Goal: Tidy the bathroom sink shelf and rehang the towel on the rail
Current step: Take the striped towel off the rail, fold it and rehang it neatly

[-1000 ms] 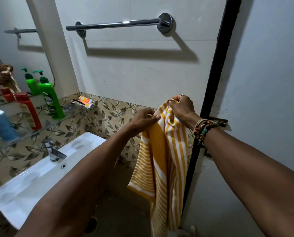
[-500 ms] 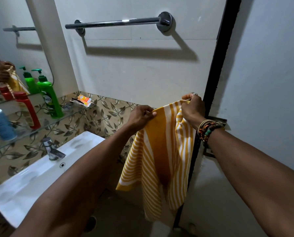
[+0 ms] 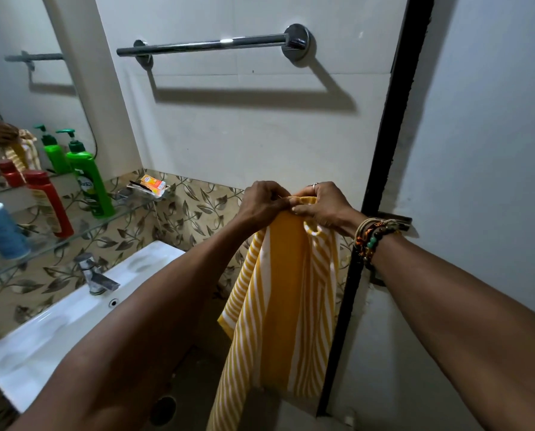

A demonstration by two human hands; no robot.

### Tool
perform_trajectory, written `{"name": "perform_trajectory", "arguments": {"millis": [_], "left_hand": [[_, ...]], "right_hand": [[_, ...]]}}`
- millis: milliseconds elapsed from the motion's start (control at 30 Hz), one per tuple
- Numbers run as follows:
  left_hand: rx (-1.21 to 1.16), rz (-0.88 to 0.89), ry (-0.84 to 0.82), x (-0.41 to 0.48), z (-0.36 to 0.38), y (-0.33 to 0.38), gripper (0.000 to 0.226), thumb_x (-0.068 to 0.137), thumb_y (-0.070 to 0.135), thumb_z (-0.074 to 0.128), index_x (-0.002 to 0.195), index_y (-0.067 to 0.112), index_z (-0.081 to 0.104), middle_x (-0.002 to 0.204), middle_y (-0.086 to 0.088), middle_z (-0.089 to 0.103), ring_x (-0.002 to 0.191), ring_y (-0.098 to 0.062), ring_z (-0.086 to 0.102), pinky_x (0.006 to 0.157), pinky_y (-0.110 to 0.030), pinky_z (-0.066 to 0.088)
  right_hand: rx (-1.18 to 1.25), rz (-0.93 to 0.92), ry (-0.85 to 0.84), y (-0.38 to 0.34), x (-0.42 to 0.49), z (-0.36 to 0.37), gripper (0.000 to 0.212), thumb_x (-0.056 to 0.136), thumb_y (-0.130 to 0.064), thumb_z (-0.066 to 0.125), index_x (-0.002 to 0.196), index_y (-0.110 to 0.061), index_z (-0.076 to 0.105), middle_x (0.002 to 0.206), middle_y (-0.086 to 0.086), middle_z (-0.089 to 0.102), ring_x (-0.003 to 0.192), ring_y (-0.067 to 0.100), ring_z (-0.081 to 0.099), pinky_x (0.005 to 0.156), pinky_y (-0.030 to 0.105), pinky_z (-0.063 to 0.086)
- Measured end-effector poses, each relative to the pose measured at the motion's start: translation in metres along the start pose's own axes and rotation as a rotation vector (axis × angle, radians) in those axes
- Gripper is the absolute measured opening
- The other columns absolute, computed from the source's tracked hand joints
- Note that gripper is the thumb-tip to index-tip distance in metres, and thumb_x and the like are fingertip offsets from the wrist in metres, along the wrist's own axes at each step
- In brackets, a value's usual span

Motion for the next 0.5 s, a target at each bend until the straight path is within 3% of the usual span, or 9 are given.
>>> {"name": "perform_trajectory", "arguments": {"millis": [133, 233, 367, 433, 500], "left_hand": [[-0.112, -0.073, -0.16, -0.01, 0.002, -0.015, 0.029, 0.086, 0.04, 0.069, 0.095, 0.012, 0.066, 0.09, -0.009, 0.071, 0.08, -0.024, 0.07, 0.067, -0.04, 0.059], [-0.157, -0.052, -0.184, -0.018, -0.002, -0.023, 0.027, 0.092, 0.038, 0.063, 0.084, 0.012, 0.063, 0.074, -0.005, 0.064, 0.063, -0.017, 0.06, 0.054, -0.031, 0.047], [-0.093, -0.037, -0.154, -0.017, -0.011, -0.028, 0.029, 0.093, 0.039, 0.061, 0.087, 0.011, 0.066, 0.081, -0.006, 0.066, 0.072, -0.02, 0.063, 0.061, -0.034, 0.05], [0.013, -0.031, -0.17, -0.014, -0.013, -0.029, 0.031, 0.094, 0.041, 0.058, 0.097, 0.011, 0.066, 0.094, -0.008, 0.068, 0.087, -0.024, 0.067, 0.073, -0.04, 0.057], [0.158, 0.002, -0.159, -0.011, -0.014, -0.028, 0.03, 0.096, 0.042, 0.055, 0.102, 0.014, 0.066, 0.098, -0.006, 0.067, 0.09, -0.023, 0.065, 0.073, -0.038, 0.055]], "right_hand": [[0.018, 0.004, 0.156, 0.002, 0.004, -0.002, 0.01, 0.085, -0.024, 0.077, 0.094, -0.02, 0.075, 0.092, -0.004, 0.07, 0.092, 0.016, 0.067, 0.076, 0.026, 0.057], [-0.004, 0.018, 0.252, 0.003, 0.006, -0.006, 0.007, 0.089, -0.023, 0.073, 0.088, -0.027, 0.068, 0.082, -0.012, 0.064, 0.087, 0.014, 0.066, 0.066, 0.018, 0.049], [-0.076, 0.046, 0.325, 0.008, 0.009, -0.013, 0.01, 0.087, -0.025, 0.073, 0.082, -0.029, 0.066, 0.081, -0.011, 0.064, 0.087, 0.015, 0.066, 0.08, 0.03, 0.055], [-0.061, 0.075, 0.361, 0.012, 0.009, -0.014, 0.008, 0.087, -0.024, 0.073, 0.083, -0.029, 0.068, 0.083, -0.01, 0.064, 0.09, 0.017, 0.067, 0.081, 0.03, 0.055], [-0.063, 0.104, 0.397, 0.015, 0.006, -0.014, 0.007, 0.087, -0.021, 0.073, 0.087, -0.028, 0.071, 0.087, -0.009, 0.066, 0.092, 0.017, 0.067, 0.077, 0.026, 0.051]]}}
Point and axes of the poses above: each hand's wrist, its own x-axis towards the middle knuckle, its own z-axis out of the palm, y = z × x, the point moved 5 cm from there along x, towards the middle knuckle
